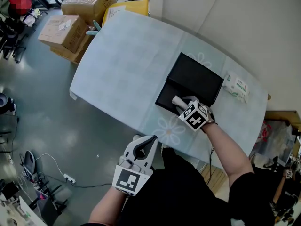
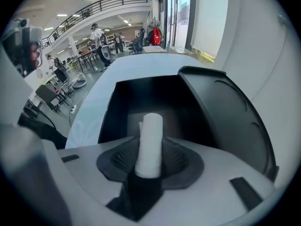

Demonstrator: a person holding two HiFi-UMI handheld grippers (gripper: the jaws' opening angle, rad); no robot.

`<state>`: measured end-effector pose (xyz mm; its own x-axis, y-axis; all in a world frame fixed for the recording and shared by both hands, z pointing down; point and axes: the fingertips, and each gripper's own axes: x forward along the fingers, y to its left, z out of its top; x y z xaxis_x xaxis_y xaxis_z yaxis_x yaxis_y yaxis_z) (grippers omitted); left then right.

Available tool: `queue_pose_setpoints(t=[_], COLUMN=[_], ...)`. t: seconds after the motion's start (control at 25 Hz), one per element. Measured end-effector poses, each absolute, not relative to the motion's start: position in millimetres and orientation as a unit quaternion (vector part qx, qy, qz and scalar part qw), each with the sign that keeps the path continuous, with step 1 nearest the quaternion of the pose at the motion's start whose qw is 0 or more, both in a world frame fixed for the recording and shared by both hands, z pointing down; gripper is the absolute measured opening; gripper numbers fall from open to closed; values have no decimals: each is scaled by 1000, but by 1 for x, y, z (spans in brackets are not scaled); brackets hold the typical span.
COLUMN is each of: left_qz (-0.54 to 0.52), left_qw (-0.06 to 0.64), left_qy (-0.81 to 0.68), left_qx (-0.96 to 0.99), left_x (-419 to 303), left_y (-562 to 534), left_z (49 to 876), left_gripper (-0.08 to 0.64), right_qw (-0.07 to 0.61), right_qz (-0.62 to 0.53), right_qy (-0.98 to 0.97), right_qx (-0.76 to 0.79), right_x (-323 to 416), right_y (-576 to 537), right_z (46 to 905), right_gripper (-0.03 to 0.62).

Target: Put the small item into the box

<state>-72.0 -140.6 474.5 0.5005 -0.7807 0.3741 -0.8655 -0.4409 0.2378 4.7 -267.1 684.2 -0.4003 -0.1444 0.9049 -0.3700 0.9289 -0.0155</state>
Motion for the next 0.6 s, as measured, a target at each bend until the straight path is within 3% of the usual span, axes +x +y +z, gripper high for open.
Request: queue_pose_setpoints(t=[0.36, 0.6], left_qz=[105, 107], left_qw=[194, 176], left_qy=[-481, -459], left_qx=[849, 864], left_x=[-74, -76], left_y=[-139, -140], left_z=[465, 449], left_gripper=[8, 8], right_qw=[494, 419], right_qz=[115, 121], right_qy=[-841, -861], right_qx=[188, 263], right_x=[6, 12], right_y=[-272, -274], right_z=[662, 605], right_gripper=[160, 158])
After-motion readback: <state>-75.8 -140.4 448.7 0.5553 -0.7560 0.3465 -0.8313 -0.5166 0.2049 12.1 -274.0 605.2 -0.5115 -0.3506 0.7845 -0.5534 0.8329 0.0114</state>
